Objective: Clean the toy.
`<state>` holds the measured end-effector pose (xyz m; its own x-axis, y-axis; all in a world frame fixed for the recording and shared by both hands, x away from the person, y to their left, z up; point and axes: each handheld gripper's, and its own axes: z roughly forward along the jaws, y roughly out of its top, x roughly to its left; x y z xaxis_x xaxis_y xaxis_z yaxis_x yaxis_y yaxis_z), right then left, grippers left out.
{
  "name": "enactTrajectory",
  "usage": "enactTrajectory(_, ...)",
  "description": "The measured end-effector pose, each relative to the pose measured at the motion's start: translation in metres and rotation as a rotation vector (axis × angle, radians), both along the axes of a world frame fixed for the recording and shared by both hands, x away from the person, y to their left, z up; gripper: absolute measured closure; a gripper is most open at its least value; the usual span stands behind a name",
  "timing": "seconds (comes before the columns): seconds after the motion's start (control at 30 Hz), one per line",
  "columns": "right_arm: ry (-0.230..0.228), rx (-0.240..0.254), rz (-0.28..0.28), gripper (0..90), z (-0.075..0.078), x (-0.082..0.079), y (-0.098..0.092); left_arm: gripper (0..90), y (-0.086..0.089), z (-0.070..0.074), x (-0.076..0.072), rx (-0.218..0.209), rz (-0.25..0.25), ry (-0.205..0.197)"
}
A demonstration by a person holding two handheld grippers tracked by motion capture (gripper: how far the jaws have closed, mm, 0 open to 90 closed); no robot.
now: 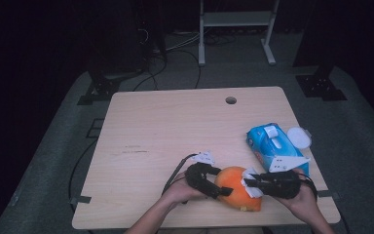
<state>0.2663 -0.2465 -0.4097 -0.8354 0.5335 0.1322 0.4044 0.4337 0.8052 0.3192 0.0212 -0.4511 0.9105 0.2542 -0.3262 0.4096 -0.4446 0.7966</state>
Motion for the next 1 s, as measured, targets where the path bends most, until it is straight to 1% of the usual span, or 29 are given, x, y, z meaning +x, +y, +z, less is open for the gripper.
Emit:
enactTrajectory(0.1, -0.001, 0.004, -0.001, 78.3, -0.001, 0.0, 0.0, 9.4, -0.001, -0.001, -0.002, -0.007, 0.0, -0.042)
enactTrajectory(0.13, 0.002, 0.003, -0.001, 78.3, -0.001, 0.0, 0.0, 10.2, -0.002, -0.002, -0.004, -0.018, -0.004, -0.057)
enactTrajectory(0.2, 0.007, 0.004, 0.0, 78.2, -0.002, 0.001, -0.001, 15.7, -0.001, -0.003, -0.005, -0.028, -0.018, -0.069)
enactTrajectory(0.27, 0.012, 0.016, 0.0, 78.2, -0.003, 0.001, -0.002, 27.4, 0.001, -0.004, -0.007, -0.032, -0.02, -0.075)
enactTrajectory(0.3, 0.014, 0.019, 0.001, 78.2, -0.004, 0.002, -0.002, 31.3, 0.002, -0.004, -0.008, -0.029, -0.021, -0.076)
enactTrajectory(0.37, 0.011, 0.019, -0.002, 78.2, -0.003, 0.001, -0.001, 43.6, 0.003, -0.001, -0.01, -0.012, -0.018, -0.112)
enactTrajectory(0.43, 0.006, 0.02, -0.003, 78.2, -0.001, 0.001, -0.001, 51.5, 0.001, 0.004, -0.013, 0.002, -0.012, -0.15)
enactTrajectory(0.47, -0.002, 0.025, -0.008, 78.2, 0.001, 0.001, -0.002, 55.0, 0.001, 0.008, -0.014, 0.005, -0.016, -0.173)
enactTrajectory(0.5, -0.005, 0.033, -0.013, 78.2, 0.003, 0.001, -0.003, 56.5, 0.0, 0.012, -0.014, 0.009, -0.014, -0.203)
enactTrajectory(0.57, -0.028, 0.036, -0.03, 78.5, 0.009, 0.002, -0.004, 58.3, -0.001, 0.022, -0.013, 0.033, -0.008, -0.306)
enactTrajectory(0.6, -0.041, 0.039, -0.039, 78.8, 0.013, 0.003, -0.005, 58.6, -0.002, 0.029, -0.012, 0.039, 0.0, -0.344)
enactTrajectory(0.63, -0.049, 0.039, -0.046, 78.8, 0.016, 0.005, -0.004, 58.8, -0.001, 0.035, -0.01, 0.05, 0.001, -0.377)
enactTrajectory(0.7, -0.076, 0.05, -0.053, 78.8, 0.024, 0.012, 0.001, 58.7, 0.005, 0.045, -0.004, 0.042, 0.02, -0.428)
enactTrajectory(0.73, -0.085, 0.061, -0.052, 78.8, 0.029, 0.016, 0.003, 58.6, 0.009, 0.048, -0.001, 0.029, 0.032, -0.436)
enactTrajectory(0.8, -0.102, 0.075, -0.044, 78.9, 0.037, 0.025, 0.011, 58.4, 0.021, 0.048, 0.005, -0.004, 0.049, -0.42)
enactTrajectory(0.83, -0.103, 0.076, -0.035, 78.8, 0.039, 0.029, 0.017, 58.1, 0.029, 0.044, 0.007, -0.005, 0.05, -0.437)
enactTrajectory(0.9, -0.1, 0.056, -0.014, 78.8, 0.038, 0.035, 0.033, 57.9, 0.042, 0.037, 0.007, 0.004, 0.055, -0.46)
enactTrajectory(1.0, -0.079, 0.003, 0.029, 78.9, 0.025, 0.044, 0.06, 57.6, 0.067, 0.017, 0.006, 0.04, 0.064, -0.456)
